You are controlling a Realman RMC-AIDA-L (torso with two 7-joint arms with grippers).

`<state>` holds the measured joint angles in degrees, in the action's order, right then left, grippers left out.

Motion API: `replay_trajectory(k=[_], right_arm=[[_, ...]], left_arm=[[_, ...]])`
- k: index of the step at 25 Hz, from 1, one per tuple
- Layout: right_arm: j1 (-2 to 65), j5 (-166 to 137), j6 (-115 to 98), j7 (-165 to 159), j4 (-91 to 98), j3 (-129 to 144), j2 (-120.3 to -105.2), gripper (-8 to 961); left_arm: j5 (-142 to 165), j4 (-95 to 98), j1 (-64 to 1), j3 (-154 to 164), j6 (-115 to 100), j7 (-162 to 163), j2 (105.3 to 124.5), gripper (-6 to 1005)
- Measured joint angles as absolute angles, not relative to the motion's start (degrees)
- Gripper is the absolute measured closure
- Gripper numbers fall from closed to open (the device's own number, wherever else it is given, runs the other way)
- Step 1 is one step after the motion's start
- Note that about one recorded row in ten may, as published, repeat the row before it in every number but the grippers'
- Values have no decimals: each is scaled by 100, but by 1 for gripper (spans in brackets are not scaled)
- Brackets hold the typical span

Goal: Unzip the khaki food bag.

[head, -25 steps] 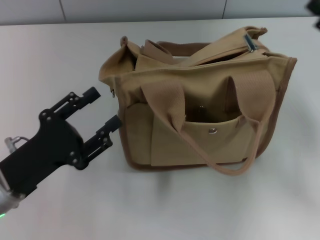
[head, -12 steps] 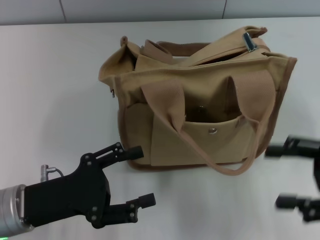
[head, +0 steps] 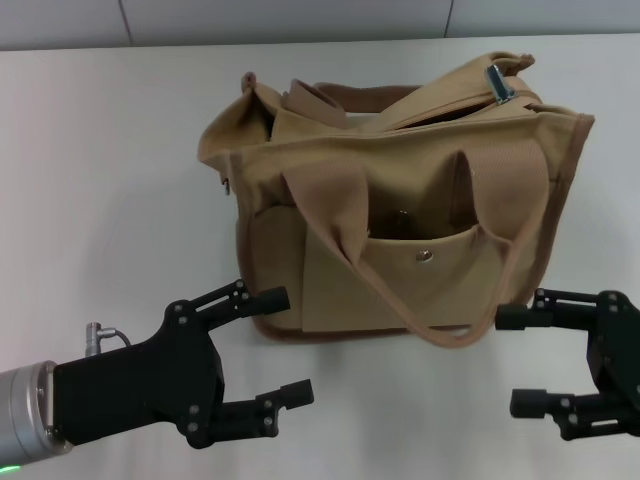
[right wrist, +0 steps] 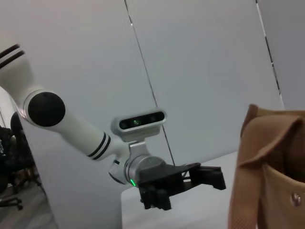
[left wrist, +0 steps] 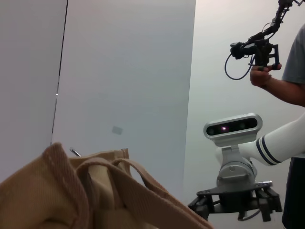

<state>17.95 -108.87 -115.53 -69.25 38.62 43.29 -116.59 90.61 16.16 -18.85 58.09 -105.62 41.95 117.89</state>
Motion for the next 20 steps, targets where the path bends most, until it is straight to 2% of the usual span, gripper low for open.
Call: replay_trajectory(k=[20], right_arm=[[1748, -10884, -11372, -6667, 3844, 4273, -11694, 152]], left_arm=[[9068, 1617, -1822, 5766, -10620, 4150, 11804, 153]])
